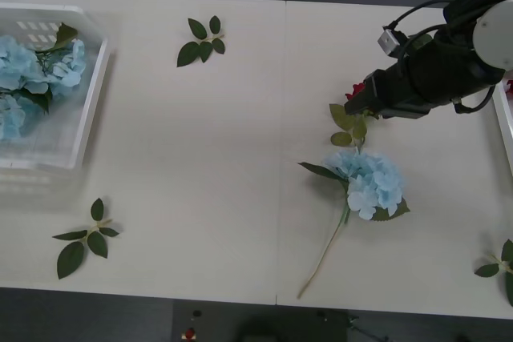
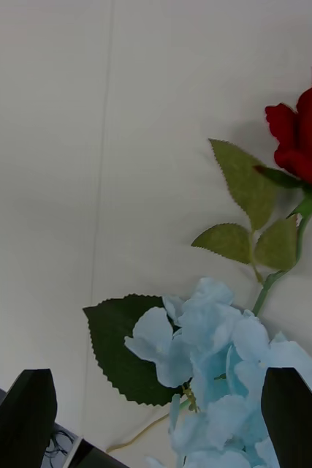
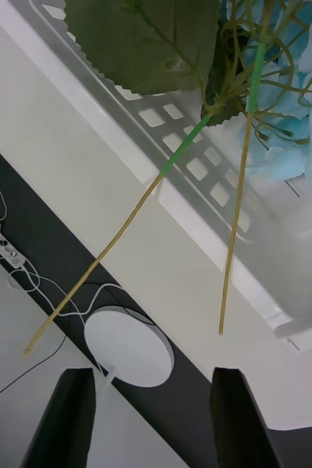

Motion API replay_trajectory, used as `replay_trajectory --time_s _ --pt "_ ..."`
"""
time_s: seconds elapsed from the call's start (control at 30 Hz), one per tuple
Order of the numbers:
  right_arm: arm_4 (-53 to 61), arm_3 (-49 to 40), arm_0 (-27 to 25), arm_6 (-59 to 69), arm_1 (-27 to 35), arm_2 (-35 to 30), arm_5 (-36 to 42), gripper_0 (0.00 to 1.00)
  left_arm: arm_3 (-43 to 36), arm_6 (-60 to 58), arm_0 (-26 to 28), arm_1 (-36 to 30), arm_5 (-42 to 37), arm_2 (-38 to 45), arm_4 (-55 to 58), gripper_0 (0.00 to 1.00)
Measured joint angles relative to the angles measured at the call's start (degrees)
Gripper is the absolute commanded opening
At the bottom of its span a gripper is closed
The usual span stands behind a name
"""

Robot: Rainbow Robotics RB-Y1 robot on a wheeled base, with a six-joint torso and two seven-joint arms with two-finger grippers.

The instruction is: Put the red flowers into the right box and the blue flowers into the left box

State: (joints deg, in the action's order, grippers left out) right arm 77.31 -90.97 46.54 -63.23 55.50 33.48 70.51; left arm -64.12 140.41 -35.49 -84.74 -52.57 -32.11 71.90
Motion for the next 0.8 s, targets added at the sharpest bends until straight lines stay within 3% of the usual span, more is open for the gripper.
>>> replay_trajectory --time_s 0.2,0.33,0.53,0.7,0.8 --pt "-10.9 6.7 3.1 0.6 -6.1 -0.9 6.8 0.81 0.0 0.0 0.0 0.0 1.4 0.0 3.1 1.0" --pt "-17.9 10.3 3.6 0.6 -9.1 0.5 7.8 0.82 -0.4 0.2 0.0 0.0 0.8 0.0 14.2 1.0" --pt "-26.6 11.5 3.6 0.6 -11.7 3.5 8.3 0.82 -4.8 4.6 0.0 0.6 -12.0 4.3 36.3 1.0" --pt "-27.7 13.0 3.6 0.6 -11.8 6.0 5.7 0.82 -10.6 2.7 0.0 8.2 -14.5 12.4 39.3 1.0" --pt "-28.1 15.7 3.6 0.6 -13.0 6.4 4.2 0.82 -14.6 -5.4 0.0 15.2 -13.1 14.8 36.3 1.0"
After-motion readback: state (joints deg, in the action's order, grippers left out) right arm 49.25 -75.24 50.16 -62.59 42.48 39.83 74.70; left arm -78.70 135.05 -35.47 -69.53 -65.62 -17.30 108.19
